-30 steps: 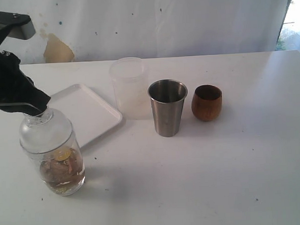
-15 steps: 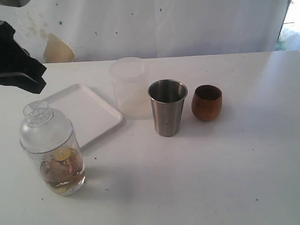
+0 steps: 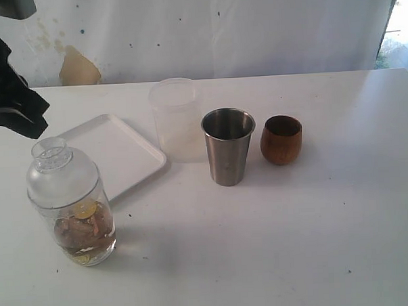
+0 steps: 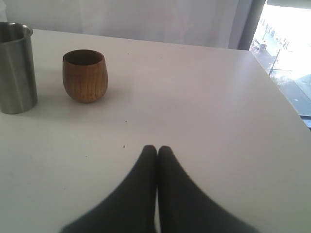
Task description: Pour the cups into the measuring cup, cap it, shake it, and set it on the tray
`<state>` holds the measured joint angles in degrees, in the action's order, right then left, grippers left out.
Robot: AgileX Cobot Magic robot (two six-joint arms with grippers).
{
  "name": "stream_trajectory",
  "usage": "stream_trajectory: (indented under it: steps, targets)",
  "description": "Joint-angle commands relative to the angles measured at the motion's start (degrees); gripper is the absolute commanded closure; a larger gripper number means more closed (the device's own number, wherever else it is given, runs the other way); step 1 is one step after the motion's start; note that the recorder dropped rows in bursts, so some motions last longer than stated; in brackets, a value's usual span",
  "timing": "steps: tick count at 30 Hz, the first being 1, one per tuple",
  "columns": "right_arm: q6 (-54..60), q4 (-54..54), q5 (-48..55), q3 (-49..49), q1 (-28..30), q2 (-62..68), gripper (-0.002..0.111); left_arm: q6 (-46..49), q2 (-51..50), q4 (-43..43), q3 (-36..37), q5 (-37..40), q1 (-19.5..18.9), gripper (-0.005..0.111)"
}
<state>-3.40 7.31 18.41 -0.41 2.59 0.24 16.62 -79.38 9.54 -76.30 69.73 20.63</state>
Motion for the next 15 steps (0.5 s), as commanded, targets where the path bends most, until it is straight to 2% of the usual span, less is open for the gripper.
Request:
stream_trajectory:
  steps: [1, 6, 9, 15]
  targets:
    - [-0.1, 0.0, -0.4, 0.4, -0.2, -0.2, 0.108, -0.3, 0.0, 0.4, 0.0, 0.2, 0.2, 0.107]
    - [-0.1, 0.0, -0.4, 0.4, -0.2, -0.2, 0.108, -0.1, 0.0, 0.5, 3.8, 0.0, 0.2, 0.107]
    - [-0.1, 0.0, -0.4, 0.4, -0.2, -0.2, 0.108, 0.1, 0.0, 0.5, 6.7, -2.7, 0.2, 0.107]
    - [-0.1, 0.0, -0.4, 0.4, -0.2, -0.2, 0.108, 0.1, 0.0, 0.5, 8.5, -5.8, 0.2, 0.107]
